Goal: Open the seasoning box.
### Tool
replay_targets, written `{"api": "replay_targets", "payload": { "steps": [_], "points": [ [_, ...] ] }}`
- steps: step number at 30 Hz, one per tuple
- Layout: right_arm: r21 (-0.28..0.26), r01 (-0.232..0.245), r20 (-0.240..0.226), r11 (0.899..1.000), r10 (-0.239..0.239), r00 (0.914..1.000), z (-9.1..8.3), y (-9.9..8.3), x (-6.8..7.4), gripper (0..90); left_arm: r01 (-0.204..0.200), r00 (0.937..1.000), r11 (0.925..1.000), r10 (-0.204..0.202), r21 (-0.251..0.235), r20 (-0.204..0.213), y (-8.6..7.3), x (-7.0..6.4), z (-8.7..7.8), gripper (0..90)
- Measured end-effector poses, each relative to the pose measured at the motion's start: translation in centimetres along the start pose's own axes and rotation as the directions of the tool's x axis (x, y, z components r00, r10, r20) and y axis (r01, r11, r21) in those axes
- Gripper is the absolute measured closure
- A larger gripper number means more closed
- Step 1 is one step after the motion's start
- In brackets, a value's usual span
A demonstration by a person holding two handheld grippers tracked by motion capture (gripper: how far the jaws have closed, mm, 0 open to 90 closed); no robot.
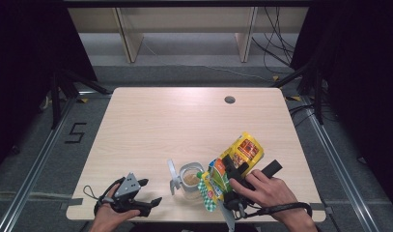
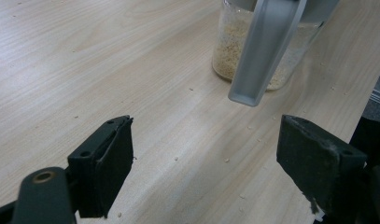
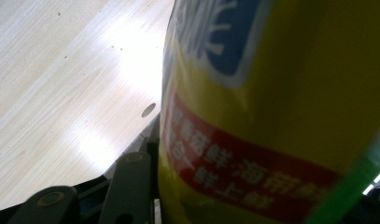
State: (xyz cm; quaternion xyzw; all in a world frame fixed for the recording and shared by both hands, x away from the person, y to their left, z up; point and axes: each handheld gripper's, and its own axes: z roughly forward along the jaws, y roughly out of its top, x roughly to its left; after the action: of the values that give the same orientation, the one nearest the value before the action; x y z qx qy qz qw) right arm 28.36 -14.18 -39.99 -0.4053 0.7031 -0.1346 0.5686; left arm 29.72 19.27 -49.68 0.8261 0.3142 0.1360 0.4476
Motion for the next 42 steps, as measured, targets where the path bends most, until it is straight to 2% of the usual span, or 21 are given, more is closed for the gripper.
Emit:
{"api": "replay_targets", "payload": {
  "steps": [2,3,6,7,9,15,16,20,22,28,30,37,39,42],
  "points": [
    [0.002,0.001,-0.001,1.0,-0.001,1.0,0.01,-0.02,0.01,59.7,-0.003,1.0,1.0,0.003,0.002,0.0,0.0,0.02,0.0,18.2],
    [0.004,-0.019,0.005,1.0,0.019,0.9998,-0.02,-0.09,0.08,59.7,-0.006,1.0,1.0,0.006,0.003,0.0,0.0,0.02,0.0,18.2],
    [-0.004,-0.039,0.009,0.999,0.039,0.9992,0.02,-0.08,0.2,59.7,-0.005,1.0,1.0,0.005,0.003,0.0,0.0,0.03,0.0,18.2],
    [-0.004,-0.019,0.008,1.0,0.019,0.9998,0.01,-0.09,0.08,59.7,-0.005,1.0,1.0,0.005,0.005,0.001,0.0,0.04,0.0,18.2],
    [-0.001,-0.035,0.008,0.999,0.036,0.9993,0.0,-0.08,0.16,59.7,-0.005,1.0,1.0,0.005,0.002,0.0,0.0,0.02,0.0,18.2],
    [-0.003,-0.019,0.009,1.0,0.019,0.9998,-0.01,-0.12,0.08,59.7,-0.004,1.0,1.0,0.004,0.002,0.0,0.01,0.01,0.0,18.2],
    [0.003,0.016,0.005,1.0,-0.016,0.9999,-0.08,-0.18,-0.12,59.7,-0.003,1.0,1.0,0.003,-0.004,-0.002,0.0,0.0,0.01,18.2],
    [0.0,0.005,0.011,1.0,-0.005,0.9999,-0.08,-0.17,-0.07,59.7,-0.011,0.9999,0.9999,0.011,0.004,-0.003,0.02,0.06,-0.05,18.2],
    [0.001,-0.038,0.004,0.999,0.038,0.9993,-0.1,-0.17,0.13,59.7,-0.02,0.9998,0.9997,0.02,0.012,-0.006,0.04,0.08,-0.13,18.2],
    [0.002,-0.035,0.007,0.999,0.035,0.9994,-0.11,-0.19,0.11,59.8,-0.022,0.9997,0.9997,0.022,0.014,-0.006,0.04,0.1,-0.16,18.2],
    [0.002,-0.012,0.006,1.0,0.012,0.9999,-0.09,-0.16,0.03,59.8,-0.02,0.9998,0.9997,0.02,0.01,-0.007,0.04,0.09,-0.14,18.2],
    [-0.002,-0.04,0.009,0.999,0.04,0.9992,-0.13,-0.14,0.11,59.8,-0.02,0.9998,0.9997,0.02,0.013,-0.007,0.04,0.09,-0.14,18.2],
    [-0.003,-0.041,0.008,0.999,0.041,0.9991,-0.13,-0.14,0.11,59.8,-0.018,0.9998,0.9998,0.018,0.001,-0.008,0.01,0.09,-0.05,18.2],
    [-0.004,-0.023,0.008,1.0,0.023,0.9997,-0.11,-0.11,0.05,59.8,-0.022,0.9998,0.9996,0.022,0.018,-0.003,0.02,0.08,-0.17,18.2]
  ]
}}
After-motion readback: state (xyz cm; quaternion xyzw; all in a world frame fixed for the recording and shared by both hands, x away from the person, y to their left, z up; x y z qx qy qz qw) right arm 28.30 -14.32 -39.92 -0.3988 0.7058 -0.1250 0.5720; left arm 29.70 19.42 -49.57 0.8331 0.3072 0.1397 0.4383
